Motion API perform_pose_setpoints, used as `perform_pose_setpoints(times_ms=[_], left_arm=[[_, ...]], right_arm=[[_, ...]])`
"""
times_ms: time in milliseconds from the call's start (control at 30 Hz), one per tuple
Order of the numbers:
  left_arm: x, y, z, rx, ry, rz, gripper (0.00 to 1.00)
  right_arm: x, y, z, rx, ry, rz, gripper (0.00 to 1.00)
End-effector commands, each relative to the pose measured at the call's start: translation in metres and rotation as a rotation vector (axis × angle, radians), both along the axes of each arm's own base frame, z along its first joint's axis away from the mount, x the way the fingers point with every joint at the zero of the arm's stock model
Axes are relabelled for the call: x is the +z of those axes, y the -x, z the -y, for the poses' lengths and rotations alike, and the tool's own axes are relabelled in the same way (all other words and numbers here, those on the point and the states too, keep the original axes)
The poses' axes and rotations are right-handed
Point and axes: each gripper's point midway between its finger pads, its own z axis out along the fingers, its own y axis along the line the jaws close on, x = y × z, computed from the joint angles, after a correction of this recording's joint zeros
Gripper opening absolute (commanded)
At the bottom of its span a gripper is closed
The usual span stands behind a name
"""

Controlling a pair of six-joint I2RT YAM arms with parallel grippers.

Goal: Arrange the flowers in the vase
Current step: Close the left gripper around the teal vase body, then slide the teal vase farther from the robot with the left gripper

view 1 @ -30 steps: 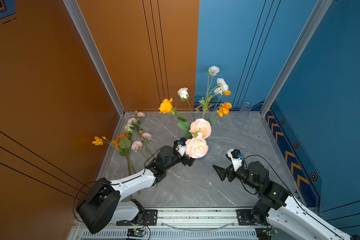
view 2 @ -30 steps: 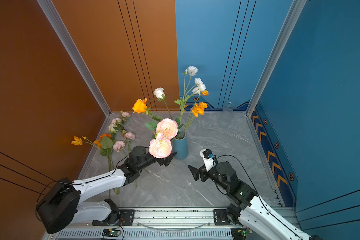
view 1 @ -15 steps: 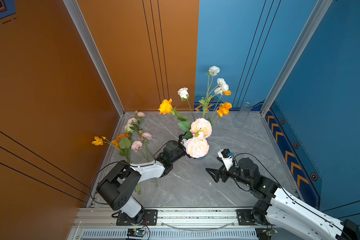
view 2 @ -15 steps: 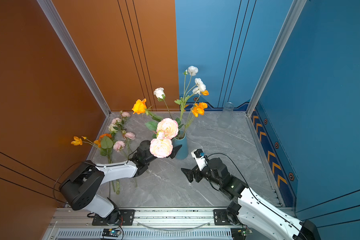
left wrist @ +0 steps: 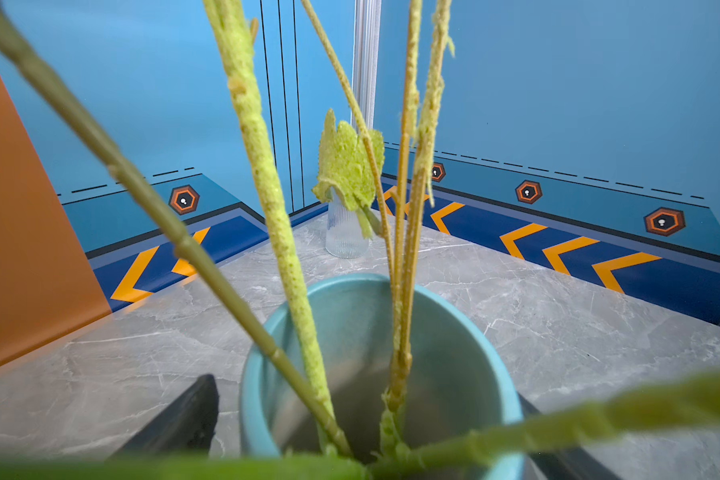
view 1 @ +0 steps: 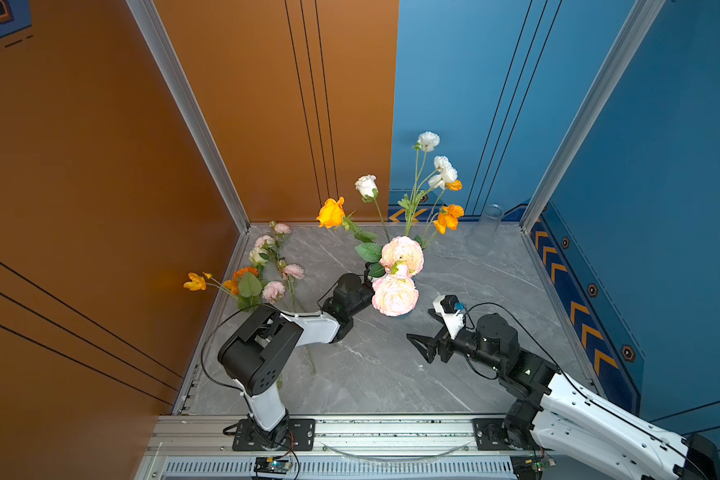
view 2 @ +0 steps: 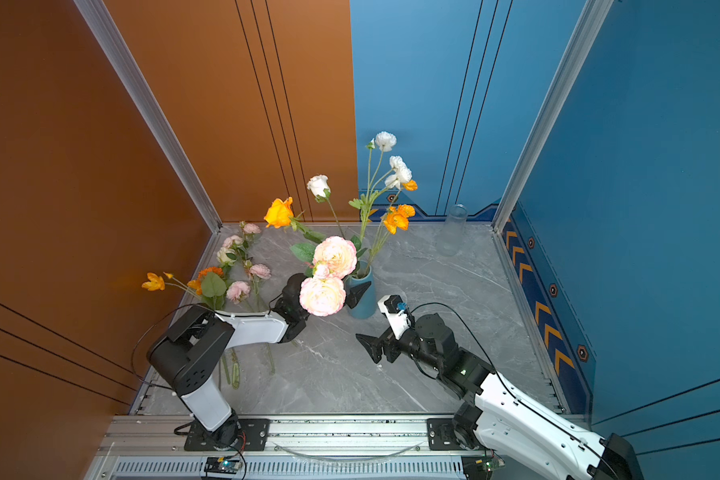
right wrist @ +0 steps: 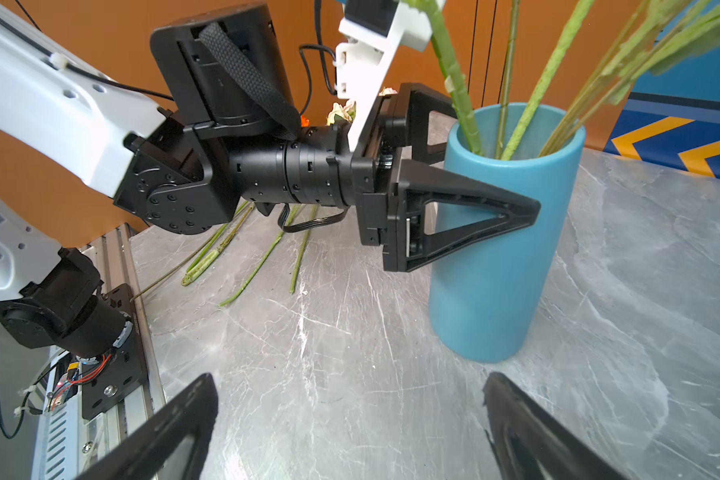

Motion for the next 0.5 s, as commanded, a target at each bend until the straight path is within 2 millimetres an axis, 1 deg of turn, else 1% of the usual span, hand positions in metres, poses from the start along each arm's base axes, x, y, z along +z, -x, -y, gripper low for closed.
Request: perform_pose_setpoints(times_ms=[0,200,467], left_arm=[[0.0073,-0.0006,0.0070,-0.028,0.024,0.021,0.98],[0.0054,-0.0015,0.0100,-0.031,0.017,0.031,1.00],[-0.0003,-0.0027,0.0165,-0.052,0.012,0.022,0.96]], right_arm=[[0.0180,0.0006,-0.0018,0.002,-0.040,0.024,1.00],[0.0160,0.0006,-0.0024,0.004,-0.031,0.021,1.00],[0.0124,0.0000,-0.0056,0.014,-0.025,0.011,1.00]])
